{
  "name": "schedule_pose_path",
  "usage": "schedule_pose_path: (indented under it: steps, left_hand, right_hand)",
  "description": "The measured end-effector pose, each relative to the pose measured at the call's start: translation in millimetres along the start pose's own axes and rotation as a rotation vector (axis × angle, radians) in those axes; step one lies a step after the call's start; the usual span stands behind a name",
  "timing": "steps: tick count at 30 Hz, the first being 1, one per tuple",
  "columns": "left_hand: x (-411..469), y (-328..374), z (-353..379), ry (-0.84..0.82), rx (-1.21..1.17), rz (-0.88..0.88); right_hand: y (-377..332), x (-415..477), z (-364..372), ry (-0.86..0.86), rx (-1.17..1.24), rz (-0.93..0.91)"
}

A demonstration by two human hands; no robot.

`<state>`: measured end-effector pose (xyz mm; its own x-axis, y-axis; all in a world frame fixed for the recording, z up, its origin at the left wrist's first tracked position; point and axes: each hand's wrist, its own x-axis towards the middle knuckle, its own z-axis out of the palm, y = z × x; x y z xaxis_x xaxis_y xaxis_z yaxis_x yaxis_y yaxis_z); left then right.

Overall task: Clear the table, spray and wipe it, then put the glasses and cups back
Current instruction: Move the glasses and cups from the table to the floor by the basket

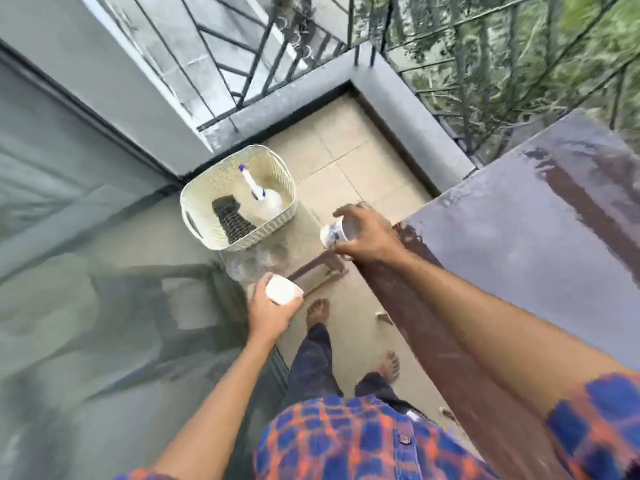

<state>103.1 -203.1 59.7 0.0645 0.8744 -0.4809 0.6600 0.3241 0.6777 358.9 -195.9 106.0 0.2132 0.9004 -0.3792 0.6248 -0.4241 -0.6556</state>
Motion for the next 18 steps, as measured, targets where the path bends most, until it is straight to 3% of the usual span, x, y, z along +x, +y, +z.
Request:
schedule_pose_path:
  steps: [9,18]
  left_hand:
    - [39,-20,24,-0.010,-0.001,-0.067]
    - [89,-49,73,0.003,-0.104,-0.088]
  right_hand:
    - [5,106,92,-0.158,-0.192,0.202]
    - [27,179,151,-0.042,-0.182,0.184]
